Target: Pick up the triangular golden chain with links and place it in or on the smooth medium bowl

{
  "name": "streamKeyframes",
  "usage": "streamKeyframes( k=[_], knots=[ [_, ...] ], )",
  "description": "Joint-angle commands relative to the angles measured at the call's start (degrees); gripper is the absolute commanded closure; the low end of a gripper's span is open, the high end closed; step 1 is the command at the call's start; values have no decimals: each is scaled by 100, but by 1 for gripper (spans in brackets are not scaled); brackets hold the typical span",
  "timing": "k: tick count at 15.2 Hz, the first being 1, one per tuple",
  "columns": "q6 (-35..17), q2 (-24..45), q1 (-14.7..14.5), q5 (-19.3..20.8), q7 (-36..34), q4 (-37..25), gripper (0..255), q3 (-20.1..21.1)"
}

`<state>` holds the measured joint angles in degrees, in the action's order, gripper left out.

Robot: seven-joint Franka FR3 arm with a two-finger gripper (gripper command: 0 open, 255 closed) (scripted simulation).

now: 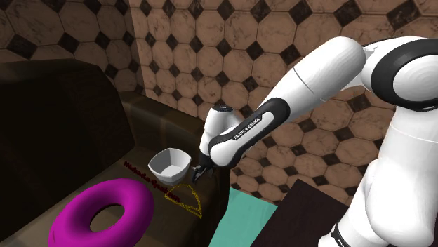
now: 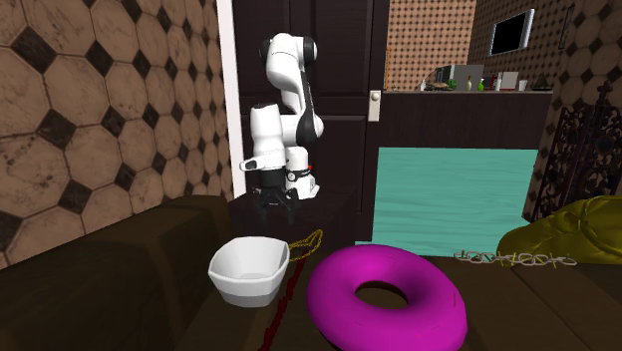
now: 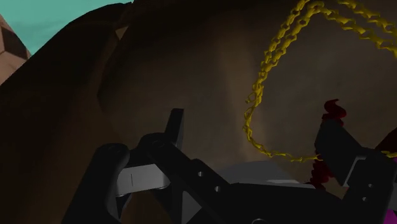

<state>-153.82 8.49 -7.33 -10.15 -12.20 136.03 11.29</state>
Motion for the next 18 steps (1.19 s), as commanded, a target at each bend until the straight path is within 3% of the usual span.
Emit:
streamKeyframes(
  k=[1,10,18],
  knots=[
    [-275,442,-97,168,-168,-247,0,-12],
    [-862,1359,-287,383,-339,-625,0,-122],
    [-861,1358,-288,382,-338,-625,0,-123]
  ],
)
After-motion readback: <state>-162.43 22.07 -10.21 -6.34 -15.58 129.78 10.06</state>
